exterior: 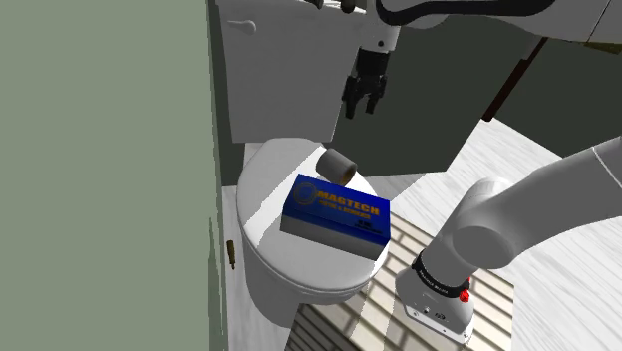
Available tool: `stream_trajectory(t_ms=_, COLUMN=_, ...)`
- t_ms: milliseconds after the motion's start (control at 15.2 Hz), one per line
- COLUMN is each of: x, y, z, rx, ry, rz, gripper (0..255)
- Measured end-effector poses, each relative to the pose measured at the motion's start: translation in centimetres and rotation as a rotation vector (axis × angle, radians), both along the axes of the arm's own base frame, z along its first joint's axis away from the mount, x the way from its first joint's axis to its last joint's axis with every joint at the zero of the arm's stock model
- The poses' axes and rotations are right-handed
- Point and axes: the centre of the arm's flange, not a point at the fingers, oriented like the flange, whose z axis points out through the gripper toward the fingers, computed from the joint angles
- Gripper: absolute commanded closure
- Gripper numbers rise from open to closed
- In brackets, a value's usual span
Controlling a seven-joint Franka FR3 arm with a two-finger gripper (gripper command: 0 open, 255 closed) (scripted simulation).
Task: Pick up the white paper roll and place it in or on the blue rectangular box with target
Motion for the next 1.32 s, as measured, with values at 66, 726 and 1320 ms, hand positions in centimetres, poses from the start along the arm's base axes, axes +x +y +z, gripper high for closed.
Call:
stream_trajectory(t_ms=66, x=0.8, y=-0.4, z=-1.1, rx=0.001, ry=0.017, rz=-0.007, gripper=0)
stream_trajectory(t_ms=726, x=9.6, y=-5.4, z=-12.4, rx=0.013, ry=0.184, rz=-0.075, gripper=0)
stream_trajectory(t_ms=1320, x=12.5, y=-7.8, z=-20.2, rx=0.019, ry=0.272, rz=-0.109, gripper=0)
